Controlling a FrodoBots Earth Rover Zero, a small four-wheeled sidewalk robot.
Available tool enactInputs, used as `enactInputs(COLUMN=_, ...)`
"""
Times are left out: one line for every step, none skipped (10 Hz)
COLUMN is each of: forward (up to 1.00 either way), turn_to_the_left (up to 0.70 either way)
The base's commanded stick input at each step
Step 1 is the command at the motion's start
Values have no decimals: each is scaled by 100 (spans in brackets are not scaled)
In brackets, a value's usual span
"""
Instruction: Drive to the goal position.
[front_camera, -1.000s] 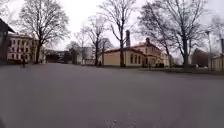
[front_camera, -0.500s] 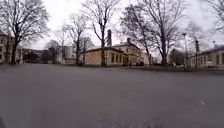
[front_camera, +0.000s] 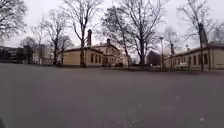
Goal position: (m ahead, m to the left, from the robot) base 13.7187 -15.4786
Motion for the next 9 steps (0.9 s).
enactInputs(forward=0, turn_to_the_left=-100)
enactInputs(forward=0, turn_to_the_left=-100)
enactInputs(forward=0, turn_to_the_left=-100)
enactInputs(forward=0, turn_to_the_left=-100)
enactInputs(forward=0, turn_to_the_left=-100)
enactInputs(forward=0, turn_to_the_left=-100)
enactInputs(forward=0, turn_to_the_left=-100)
enactInputs(forward=0, turn_to_the_left=-100)
enactInputs(forward=0, turn_to_the_left=-100)
